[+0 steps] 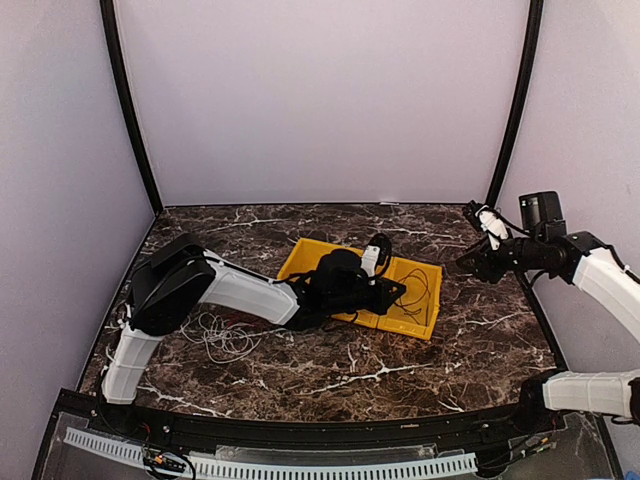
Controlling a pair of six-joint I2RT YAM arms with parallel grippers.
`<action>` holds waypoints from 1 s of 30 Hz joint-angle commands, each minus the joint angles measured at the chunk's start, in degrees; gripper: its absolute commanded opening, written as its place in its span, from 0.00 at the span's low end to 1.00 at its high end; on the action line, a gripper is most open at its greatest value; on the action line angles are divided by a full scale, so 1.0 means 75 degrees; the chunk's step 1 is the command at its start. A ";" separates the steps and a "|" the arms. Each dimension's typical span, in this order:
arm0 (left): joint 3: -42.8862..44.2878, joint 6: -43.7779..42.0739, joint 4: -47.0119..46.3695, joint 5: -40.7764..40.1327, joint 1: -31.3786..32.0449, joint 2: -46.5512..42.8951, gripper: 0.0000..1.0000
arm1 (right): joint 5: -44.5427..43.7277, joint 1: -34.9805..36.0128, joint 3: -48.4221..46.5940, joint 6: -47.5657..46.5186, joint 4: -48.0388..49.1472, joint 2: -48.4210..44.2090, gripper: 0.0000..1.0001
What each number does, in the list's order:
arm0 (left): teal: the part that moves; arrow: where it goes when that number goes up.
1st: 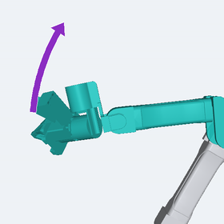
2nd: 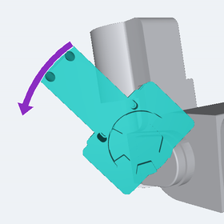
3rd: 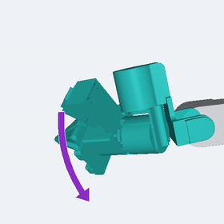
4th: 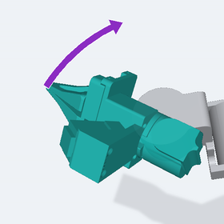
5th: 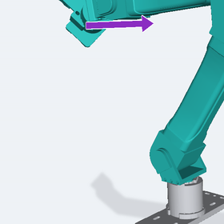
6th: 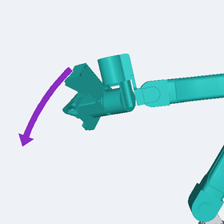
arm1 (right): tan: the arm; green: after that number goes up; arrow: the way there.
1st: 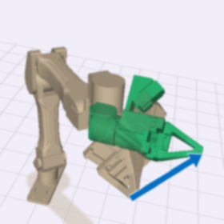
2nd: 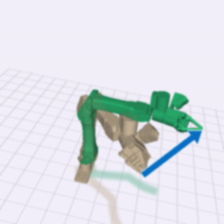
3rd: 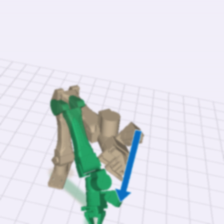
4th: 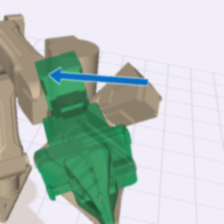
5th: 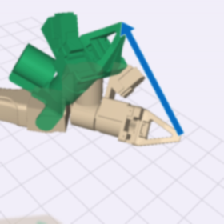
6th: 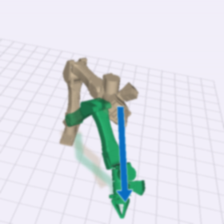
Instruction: Untangle the cables
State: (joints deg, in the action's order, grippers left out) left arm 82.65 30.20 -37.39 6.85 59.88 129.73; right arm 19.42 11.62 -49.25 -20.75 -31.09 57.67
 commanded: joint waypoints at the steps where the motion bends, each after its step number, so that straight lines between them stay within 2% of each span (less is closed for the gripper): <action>1: 0.0773 -0.0198 0.0814 -0.0517 -0.0038 0.0208 0.01 | 0.0367 -0.0037 0.0268 0.0187 0.0668 -0.0199 0.42; 3: 0.0919 -0.0241 0.0863 -0.0410 -0.0038 0.0299 0.06 | 0.0516 -0.0037 0.0286 0.0180 0.0668 -0.0239 0.42; 6: 0.0925 -0.0431 0.0977 -0.0372 -0.0038 0.0269 0.26 | 0.0747 -0.0037 0.0302 0.0199 0.0644 -0.0254 0.42; 8: 0.0876 -0.0569 0.1125 -0.0489 -0.0016 0.0121 0.34 | 0.0802 -0.0037 0.0329 0.0200 0.0636 -0.0268 0.43; 17: 0.0221 -0.1236 0.1350 -0.0817 0.0020 -0.1103 0.50 | 0.0986 -0.0037 0.0376 0.0125 0.0622 -0.0322 0.43; 22: -0.0562 -0.1858 0.1920 -0.1637 0.0010 -0.2430 0.56 | 0.1144 -0.0029 0.0351 -0.0043 0.0510 -0.0360 0.44; 26: -0.1136 -0.1982 0.3171 -0.2962 -0.0079 -0.3446 0.61 | 0.1249 -0.0009 0.0316 -0.0251 0.0468 -0.0271 0.44; 30: -0.1392 -0.1821 0.5082 -0.4476 -0.0146 -0.3883 0.63 | 0.1229 0.0327 0.0133 -0.0515 0.0431 0.0155 0.44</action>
State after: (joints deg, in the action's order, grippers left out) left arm 75.02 17.08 -14.39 -13.30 59.53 104.36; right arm 27.53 12.03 -46.81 -22.26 -28.32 56.29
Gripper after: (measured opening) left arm 0.623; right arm 0.439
